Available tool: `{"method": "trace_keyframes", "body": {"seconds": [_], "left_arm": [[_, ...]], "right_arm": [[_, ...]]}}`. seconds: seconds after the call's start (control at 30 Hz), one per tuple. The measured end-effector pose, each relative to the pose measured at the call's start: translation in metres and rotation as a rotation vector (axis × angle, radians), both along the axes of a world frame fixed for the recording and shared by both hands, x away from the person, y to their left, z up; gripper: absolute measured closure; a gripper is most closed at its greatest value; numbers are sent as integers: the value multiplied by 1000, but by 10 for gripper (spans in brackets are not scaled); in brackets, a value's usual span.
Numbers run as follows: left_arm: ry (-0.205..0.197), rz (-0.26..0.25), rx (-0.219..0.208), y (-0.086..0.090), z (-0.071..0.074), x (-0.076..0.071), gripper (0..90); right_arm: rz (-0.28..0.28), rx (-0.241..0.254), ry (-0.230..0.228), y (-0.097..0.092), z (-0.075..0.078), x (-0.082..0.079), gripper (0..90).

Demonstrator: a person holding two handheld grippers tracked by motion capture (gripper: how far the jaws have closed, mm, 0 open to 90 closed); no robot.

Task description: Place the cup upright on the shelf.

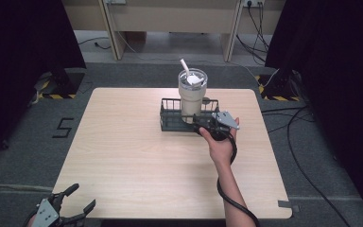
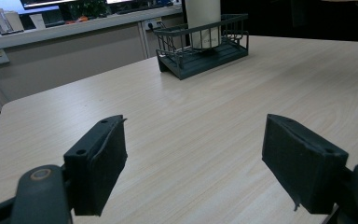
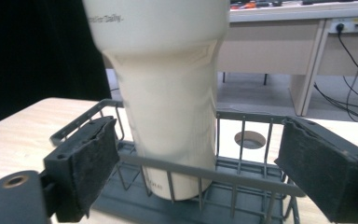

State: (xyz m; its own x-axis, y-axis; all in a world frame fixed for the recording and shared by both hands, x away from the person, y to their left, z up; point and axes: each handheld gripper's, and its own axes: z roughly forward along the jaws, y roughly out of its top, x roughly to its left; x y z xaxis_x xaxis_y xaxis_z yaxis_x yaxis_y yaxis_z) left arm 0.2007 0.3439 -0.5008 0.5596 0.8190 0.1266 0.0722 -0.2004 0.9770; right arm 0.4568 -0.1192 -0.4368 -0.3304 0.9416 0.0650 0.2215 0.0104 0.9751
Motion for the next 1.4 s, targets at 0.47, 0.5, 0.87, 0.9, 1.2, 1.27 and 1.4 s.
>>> {"method": "trace_keyframes", "body": {"seconds": [0.47,0.5,0.87,0.9,1.2,1.27,1.4], "left_arm": [[-1,3,0,0,0,0,211],[-1,3,1,0,0,0,211],[1,5,2,-1,0,0,210],[2,5,3,-1,0,0,210],[2,6,8,-1,0,0,210],[2,7,8,-1,0,0,210],[3,6,9,-1,0,0,210]], "right_arm": [[8,-43,-8,-24,4,-33,97],[6,-49,-7,-25,4,-36,97],[-6,-66,-4,-43,1,-58,100],[-6,-66,-6,-44,0,-60,101],[-15,-47,12,-57,-6,-78,103],[-20,-50,14,-59,-8,-83,105],[-30,-60,26,-66,-14,-93,110]]}}
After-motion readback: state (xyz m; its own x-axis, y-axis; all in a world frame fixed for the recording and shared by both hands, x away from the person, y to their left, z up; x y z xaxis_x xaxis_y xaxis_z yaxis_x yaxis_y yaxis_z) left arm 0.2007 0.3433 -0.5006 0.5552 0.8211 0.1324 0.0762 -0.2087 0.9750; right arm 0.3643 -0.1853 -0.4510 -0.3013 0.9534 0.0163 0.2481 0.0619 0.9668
